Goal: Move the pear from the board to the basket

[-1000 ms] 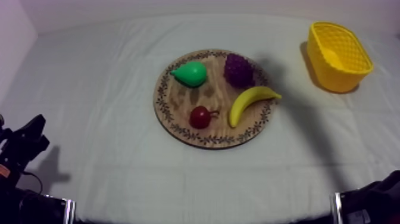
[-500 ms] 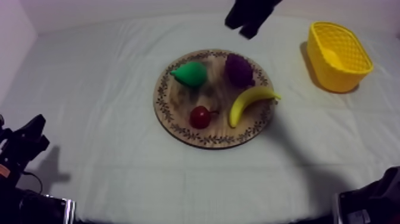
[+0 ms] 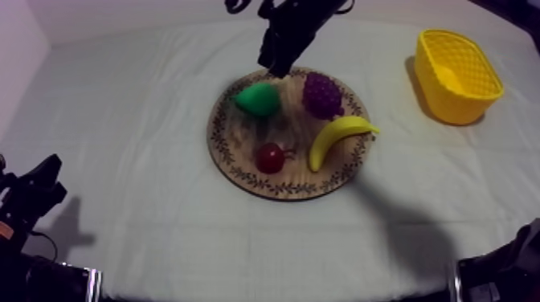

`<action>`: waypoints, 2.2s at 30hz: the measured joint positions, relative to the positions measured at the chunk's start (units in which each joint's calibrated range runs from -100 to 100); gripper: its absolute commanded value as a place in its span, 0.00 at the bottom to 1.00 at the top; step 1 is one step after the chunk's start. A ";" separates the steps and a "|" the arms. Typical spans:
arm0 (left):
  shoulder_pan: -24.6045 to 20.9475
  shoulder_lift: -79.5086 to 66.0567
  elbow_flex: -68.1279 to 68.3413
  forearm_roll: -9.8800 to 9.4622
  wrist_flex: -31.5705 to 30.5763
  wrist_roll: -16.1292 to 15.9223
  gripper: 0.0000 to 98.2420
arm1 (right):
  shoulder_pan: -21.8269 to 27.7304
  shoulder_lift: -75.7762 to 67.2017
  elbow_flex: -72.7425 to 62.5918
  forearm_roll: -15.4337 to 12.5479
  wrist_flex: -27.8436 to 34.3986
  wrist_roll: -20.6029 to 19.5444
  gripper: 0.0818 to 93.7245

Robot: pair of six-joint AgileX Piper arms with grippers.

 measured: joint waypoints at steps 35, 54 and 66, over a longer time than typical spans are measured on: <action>0.00 0.00 0.00 0.00 0.00 0.00 0.00 | -0.09 27.42 -15.95 4.91 -4.58 -2.78 0.67; 0.00 0.00 0.00 0.00 0.00 -0.03 0.00 | 2.48 20.49 -12.68 5.12 -2.30 -2.21 0.41; 0.00 0.00 0.00 0.00 0.00 -0.03 0.00 | 13.82 -2.11 -14.49 0.43 3.36 -1.31 0.41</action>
